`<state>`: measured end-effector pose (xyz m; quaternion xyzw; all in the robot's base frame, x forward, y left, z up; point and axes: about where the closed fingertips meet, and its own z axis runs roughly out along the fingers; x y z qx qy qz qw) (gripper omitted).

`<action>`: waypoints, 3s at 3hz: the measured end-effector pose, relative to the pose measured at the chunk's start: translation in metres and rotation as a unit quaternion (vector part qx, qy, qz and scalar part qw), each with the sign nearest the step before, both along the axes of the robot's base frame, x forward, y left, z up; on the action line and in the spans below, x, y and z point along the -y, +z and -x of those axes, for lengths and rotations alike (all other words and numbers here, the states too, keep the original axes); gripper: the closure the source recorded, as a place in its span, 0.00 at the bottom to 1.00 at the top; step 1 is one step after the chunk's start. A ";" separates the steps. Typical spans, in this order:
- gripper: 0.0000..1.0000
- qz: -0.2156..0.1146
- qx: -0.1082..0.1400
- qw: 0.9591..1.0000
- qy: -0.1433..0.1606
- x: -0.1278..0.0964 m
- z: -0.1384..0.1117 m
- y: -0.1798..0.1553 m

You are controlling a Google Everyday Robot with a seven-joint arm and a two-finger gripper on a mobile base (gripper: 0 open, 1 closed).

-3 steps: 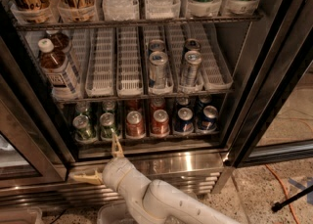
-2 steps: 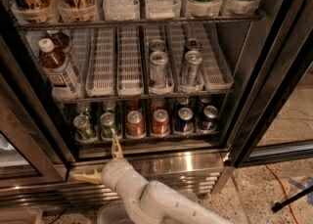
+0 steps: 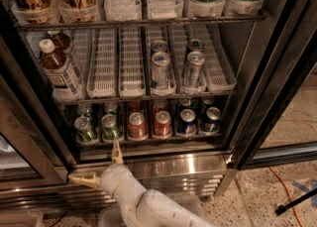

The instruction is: Pick green can from bottom shelf of fridge

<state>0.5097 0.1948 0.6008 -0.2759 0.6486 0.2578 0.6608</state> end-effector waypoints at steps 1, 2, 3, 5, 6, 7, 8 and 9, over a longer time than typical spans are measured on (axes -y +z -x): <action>0.18 0.000 0.000 1.000 0.000 0.000 0.000 0.000; 0.43 0.000 0.000 1.000 0.000 0.000 0.000 0.000; 0.46 0.000 0.000 1.000 0.000 0.000 0.000 0.000; 0.36 0.001 -0.001 1.000 0.000 0.000 0.000 0.000; 0.31 0.000 -0.004 1.000 -0.004 0.002 -0.003 -0.001; 0.31 0.000 -0.008 1.000 -0.006 0.004 -0.010 0.001; 0.30 0.006 -0.010 1.000 0.004 0.001 -0.021 0.003; 0.30 0.013 -0.010 1.000 0.021 -0.008 -0.035 0.005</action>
Offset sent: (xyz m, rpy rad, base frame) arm 0.0000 0.0000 0.0000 0.0000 0.0000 0.0000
